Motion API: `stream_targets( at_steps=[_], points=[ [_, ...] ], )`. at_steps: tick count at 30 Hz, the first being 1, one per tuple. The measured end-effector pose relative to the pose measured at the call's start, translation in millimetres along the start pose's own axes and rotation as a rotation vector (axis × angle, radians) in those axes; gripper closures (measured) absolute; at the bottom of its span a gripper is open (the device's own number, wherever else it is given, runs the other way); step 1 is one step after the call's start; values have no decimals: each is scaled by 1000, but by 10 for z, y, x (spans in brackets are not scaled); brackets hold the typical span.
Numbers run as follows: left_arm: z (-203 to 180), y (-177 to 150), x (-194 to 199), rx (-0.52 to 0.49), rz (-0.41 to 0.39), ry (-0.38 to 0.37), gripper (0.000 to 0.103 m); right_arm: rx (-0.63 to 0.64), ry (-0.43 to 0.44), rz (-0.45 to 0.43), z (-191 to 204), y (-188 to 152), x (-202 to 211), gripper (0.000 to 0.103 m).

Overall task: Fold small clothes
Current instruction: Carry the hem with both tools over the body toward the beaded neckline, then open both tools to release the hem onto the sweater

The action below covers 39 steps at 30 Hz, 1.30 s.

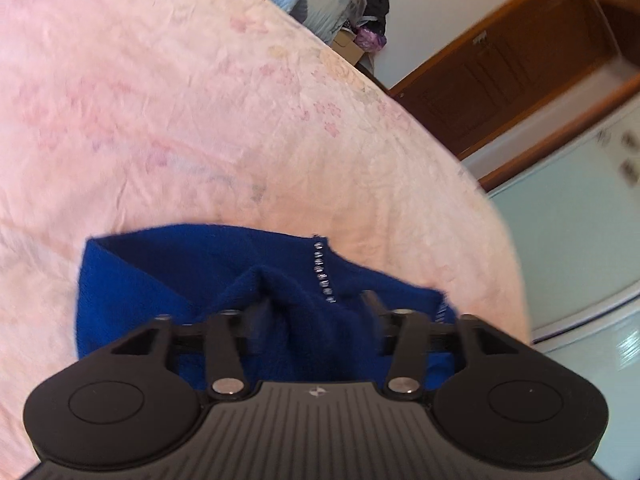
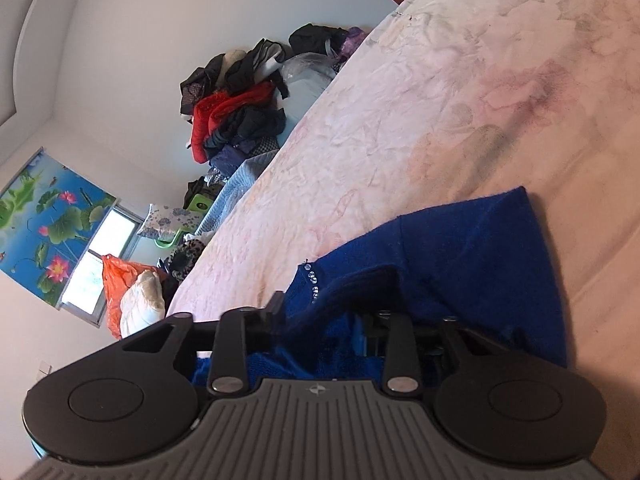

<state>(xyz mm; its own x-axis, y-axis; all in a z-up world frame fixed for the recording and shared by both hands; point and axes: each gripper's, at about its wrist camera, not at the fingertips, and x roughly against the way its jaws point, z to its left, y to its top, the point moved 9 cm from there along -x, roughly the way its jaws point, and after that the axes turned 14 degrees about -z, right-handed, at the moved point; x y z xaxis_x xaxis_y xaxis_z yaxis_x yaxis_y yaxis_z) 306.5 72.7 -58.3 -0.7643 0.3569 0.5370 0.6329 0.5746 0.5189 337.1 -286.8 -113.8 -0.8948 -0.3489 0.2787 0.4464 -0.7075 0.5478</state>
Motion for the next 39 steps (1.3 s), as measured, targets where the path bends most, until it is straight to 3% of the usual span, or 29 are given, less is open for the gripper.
stream_targets(
  at_steps=[2, 5, 8, 11, 13, 17, 20, 25, 29, 31, 33, 35, 39],
  points=[
    [45, 80, 58, 82, -24, -28, 36, 12, -2, 4, 25, 11, -39, 53],
    [68, 237, 199, 63, -111, -1, 36, 28, 6, -5, 68, 33, -87, 46],
    [52, 327, 360, -1, -179, 28, 35, 31, 21, -47, 102, 157, -101, 37],
    [-7, 253, 477, -88, -161, 20, 35, 39, 15, -92, 154, 257, -94, 37],
    [-52, 121, 535, -204, -143, 44, 35, 80, 48, -78, 288, 214, -68, 37],
    [-110, -195, 655, -477, -151, 133, 35, 219, 125, 109, 607, -206, -134, 35],
    [-102, -429, 765, -608, -175, 174, 35, 203, 190, 250, 820, -574, -217, 31],
    [46, -751, 799, -670, -152, 238, 35, 54, 265, 390, 1114, -1009, -470, 13],
    [136, -868, 848, -675, -169, 271, 35, 56, 247, 465, 1398, -1333, -717, 13],
    [148, -877, 846, -676, -179, 279, 35, -8, 327, 461, 1655, -1342, -803, 14],
    [166, -864, 845, -675, -189, 297, 31, -125, 450, 390, 1914, -1208, -812, 12],
    [173, -835, 857, -677, -203, 319, 31, -192, 521, 306, 2057, -992, -768, 1],
    [160, -761, 887, -670, -222, 307, 31, -88, 484, 270, 1980, -876, -591, 2]
  ],
)
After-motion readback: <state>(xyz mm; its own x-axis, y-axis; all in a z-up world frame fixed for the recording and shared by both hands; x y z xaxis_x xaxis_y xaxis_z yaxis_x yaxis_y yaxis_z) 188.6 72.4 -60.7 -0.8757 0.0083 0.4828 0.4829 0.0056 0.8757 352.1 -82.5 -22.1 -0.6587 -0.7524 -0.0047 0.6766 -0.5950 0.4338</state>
